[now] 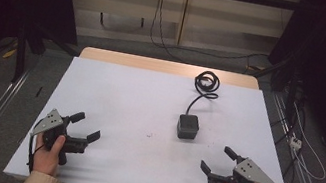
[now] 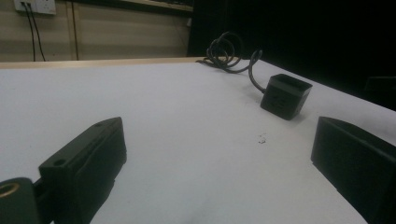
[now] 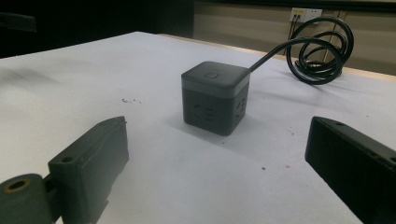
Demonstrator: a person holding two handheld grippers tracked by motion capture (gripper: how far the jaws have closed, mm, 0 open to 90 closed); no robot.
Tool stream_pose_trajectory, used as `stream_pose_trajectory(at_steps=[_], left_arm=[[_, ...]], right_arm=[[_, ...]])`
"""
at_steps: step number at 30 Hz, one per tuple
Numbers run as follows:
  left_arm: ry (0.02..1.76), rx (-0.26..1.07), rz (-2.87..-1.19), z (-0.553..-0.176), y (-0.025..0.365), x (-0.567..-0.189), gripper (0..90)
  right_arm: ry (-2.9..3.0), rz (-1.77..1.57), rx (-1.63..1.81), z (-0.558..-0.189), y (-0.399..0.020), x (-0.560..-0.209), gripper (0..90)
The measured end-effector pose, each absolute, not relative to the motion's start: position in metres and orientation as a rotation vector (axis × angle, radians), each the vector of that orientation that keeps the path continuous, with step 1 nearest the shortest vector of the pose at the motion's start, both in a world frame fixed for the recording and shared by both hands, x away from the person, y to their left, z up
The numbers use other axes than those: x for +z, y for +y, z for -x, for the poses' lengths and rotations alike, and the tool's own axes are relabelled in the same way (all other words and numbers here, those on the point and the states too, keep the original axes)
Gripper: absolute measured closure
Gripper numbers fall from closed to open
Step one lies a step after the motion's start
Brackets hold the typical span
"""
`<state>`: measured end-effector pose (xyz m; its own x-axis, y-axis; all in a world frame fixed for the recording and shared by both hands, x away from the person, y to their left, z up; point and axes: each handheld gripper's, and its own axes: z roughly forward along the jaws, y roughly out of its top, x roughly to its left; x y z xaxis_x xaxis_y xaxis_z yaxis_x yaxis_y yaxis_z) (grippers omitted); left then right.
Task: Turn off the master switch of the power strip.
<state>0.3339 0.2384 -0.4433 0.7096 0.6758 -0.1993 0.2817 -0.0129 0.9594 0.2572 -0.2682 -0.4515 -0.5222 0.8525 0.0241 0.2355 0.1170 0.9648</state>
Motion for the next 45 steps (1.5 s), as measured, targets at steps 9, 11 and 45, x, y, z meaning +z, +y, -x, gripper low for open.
stream_pose_trajectory(at_steps=[9,11,45], left_arm=[[0.802,0.387,-1.595,-0.333,0.243,-0.443,3.1],[0.803,0.39,-1.594,-0.332,0.244,-0.443,3.1],[0.786,0.409,-1.603,-0.325,0.249,-0.441,3.1]], right_arm=[[1.843,-1.051,1.422,-0.261,-0.266,-0.451,5.7],[1.846,-1.051,1.416,-0.264,-0.264,-0.451,5.7],[1.894,-1.084,1.381,-0.311,-0.231,-0.442,13.8]])
